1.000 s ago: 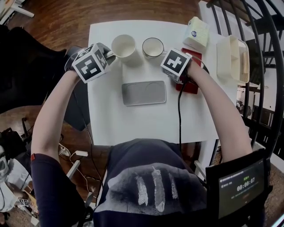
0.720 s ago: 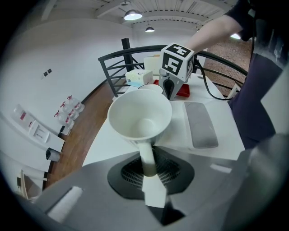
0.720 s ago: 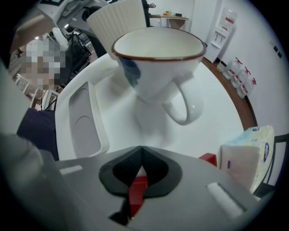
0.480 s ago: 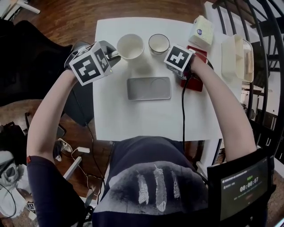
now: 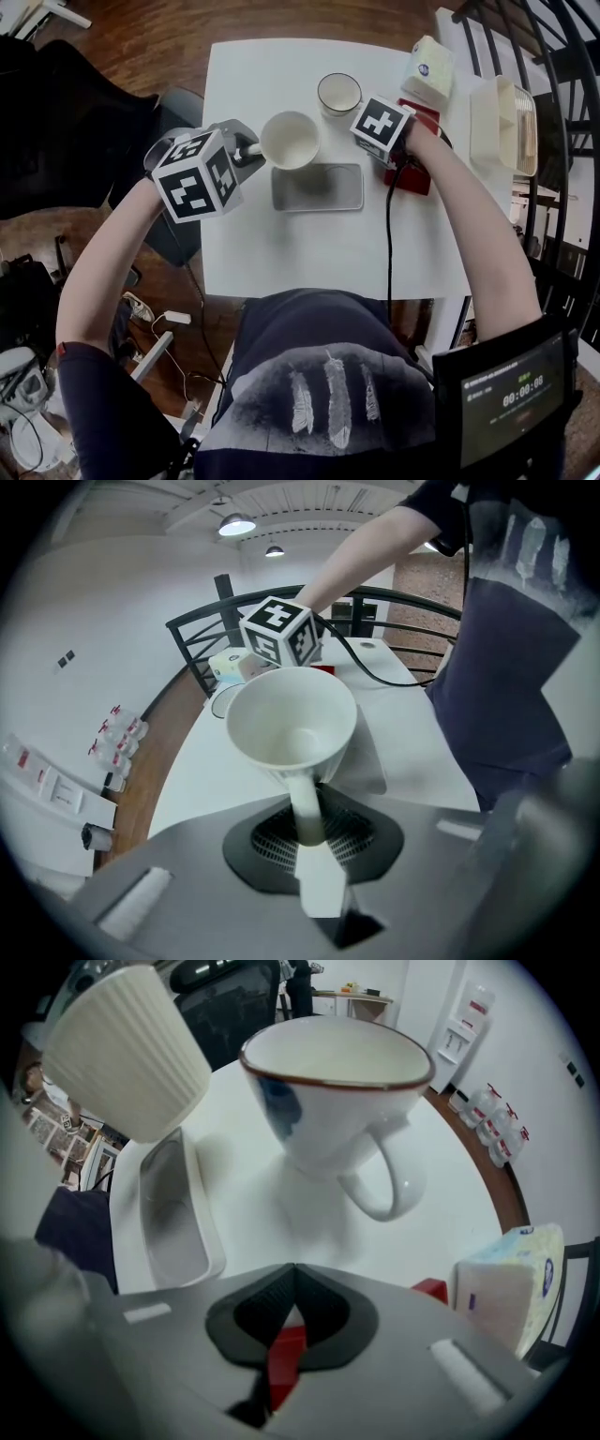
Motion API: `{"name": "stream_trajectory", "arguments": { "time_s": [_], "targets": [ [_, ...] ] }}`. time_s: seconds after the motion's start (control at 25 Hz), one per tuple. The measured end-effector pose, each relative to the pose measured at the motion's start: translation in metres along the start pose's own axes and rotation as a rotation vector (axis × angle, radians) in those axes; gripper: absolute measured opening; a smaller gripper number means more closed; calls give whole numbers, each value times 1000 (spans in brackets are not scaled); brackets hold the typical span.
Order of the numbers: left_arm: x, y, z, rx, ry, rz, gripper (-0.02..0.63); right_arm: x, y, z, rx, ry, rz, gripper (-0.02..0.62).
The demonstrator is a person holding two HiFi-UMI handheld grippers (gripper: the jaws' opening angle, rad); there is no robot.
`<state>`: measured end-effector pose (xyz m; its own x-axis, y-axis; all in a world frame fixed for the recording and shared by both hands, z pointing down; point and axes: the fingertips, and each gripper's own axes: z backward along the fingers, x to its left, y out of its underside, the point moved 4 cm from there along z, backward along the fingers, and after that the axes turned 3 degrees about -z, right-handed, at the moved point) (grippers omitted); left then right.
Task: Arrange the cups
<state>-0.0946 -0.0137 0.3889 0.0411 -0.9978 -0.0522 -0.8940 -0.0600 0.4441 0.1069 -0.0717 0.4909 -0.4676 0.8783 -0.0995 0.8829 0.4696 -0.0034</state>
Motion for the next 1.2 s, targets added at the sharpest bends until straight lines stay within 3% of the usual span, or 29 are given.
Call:
{"name": "stream_trajectory", "arguments": {
  "time_s": [0.28, 0.88, 1.2],
  "targets": [
    [-35, 2, -22, 3, 59, -36, 51, -5, 3, -6, 5, -16, 4, 6],
    [-64, 8, -36, 8, 67, -84, 52, -3, 4, -4, 3, -30, 2, 6],
    [-68, 11, -43, -10, 56, -72, 57, -4, 4, -4, 15, -29, 21, 6]
  ]
}}
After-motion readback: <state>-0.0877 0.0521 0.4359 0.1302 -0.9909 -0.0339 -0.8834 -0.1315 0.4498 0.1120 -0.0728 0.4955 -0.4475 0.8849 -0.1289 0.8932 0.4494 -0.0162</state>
